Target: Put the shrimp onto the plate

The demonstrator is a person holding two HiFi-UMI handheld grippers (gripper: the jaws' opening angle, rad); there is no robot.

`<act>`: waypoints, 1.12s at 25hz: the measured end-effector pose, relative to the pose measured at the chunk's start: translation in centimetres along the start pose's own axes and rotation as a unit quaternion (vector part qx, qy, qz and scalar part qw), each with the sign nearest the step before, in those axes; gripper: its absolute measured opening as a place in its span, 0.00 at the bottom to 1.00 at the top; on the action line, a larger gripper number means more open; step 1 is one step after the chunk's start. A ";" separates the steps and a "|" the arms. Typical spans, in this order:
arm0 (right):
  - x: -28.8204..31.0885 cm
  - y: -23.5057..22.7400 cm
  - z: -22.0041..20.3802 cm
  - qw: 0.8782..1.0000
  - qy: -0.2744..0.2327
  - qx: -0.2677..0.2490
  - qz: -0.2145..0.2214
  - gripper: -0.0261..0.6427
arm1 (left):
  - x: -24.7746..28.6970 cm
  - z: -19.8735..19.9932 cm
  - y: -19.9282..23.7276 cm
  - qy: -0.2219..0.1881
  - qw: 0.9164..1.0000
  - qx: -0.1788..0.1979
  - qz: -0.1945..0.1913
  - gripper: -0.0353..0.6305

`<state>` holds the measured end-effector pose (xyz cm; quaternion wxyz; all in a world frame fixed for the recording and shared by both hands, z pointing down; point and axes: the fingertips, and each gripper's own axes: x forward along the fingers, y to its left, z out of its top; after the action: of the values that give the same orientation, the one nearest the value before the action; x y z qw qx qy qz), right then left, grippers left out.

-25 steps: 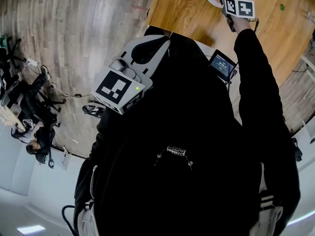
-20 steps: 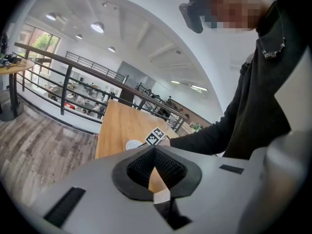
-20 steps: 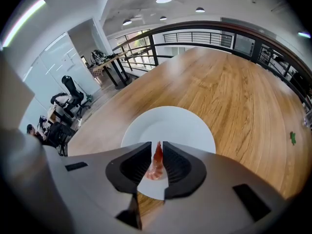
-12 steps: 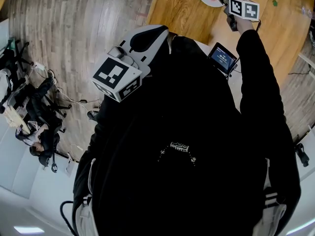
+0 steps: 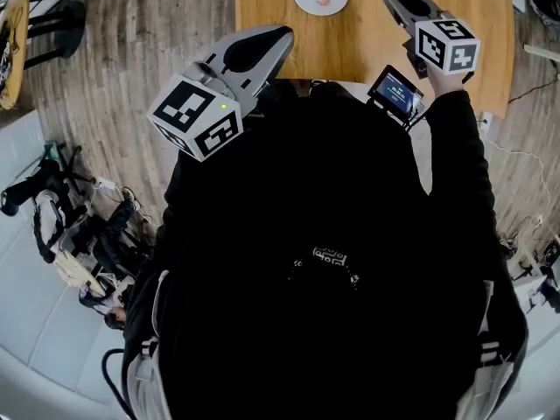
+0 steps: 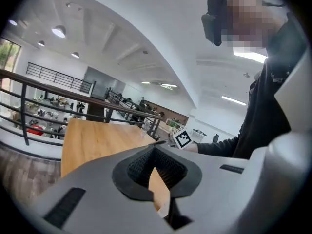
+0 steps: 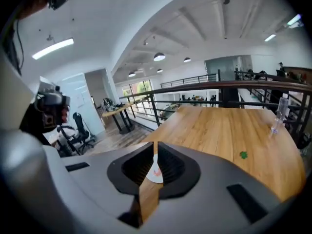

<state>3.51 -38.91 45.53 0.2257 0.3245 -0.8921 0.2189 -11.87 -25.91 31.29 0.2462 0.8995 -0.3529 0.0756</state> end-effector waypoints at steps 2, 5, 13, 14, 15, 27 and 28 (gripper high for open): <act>-5.1 0.4 1.5 0.999 -0.034 0.021 0.005 0.08 | 2.1 2.0 -2.1 -0.005 0.999 0.006 -0.032 0.06; -11.4 0.4 2.1 0.995 -0.082 0.047 0.009 0.07 | 5.7 4.1 -4.9 -0.015 0.997 0.010 -0.070 0.06; -18.4 3.5 5.2 0.986 -0.161 0.027 -0.015 0.07 | 9.2 5.9 -7.6 -0.010 0.992 0.044 -0.121 0.06; -18.6 3.5 5.4 0.987 -0.160 0.020 -0.025 0.07 | 9.3 5.9 -7.7 -0.006 0.992 0.050 -0.120 0.06; -18.7 3.5 5.7 0.987 -0.158 0.014 -0.036 0.07 | 9.4 5.8 -7.7 -0.002 0.991 0.059 -0.117 0.06; -20.2 4.8 7.9 0.986 -0.151 -0.014 -0.062 0.07 | 8.9 10.3 -8.9 -0.019 0.987 0.121 -0.108 0.06; -19.9 5.0 8.0 0.987 -0.148 -0.017 -0.060 0.07 | 8.9 10.1 -8.9 -0.023 0.987 0.117 -0.105 0.06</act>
<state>11.70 -30.16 27.10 0.1091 0.4025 -0.8981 0.1396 0.29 -30.62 21.77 0.1372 0.9558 -0.2506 0.0695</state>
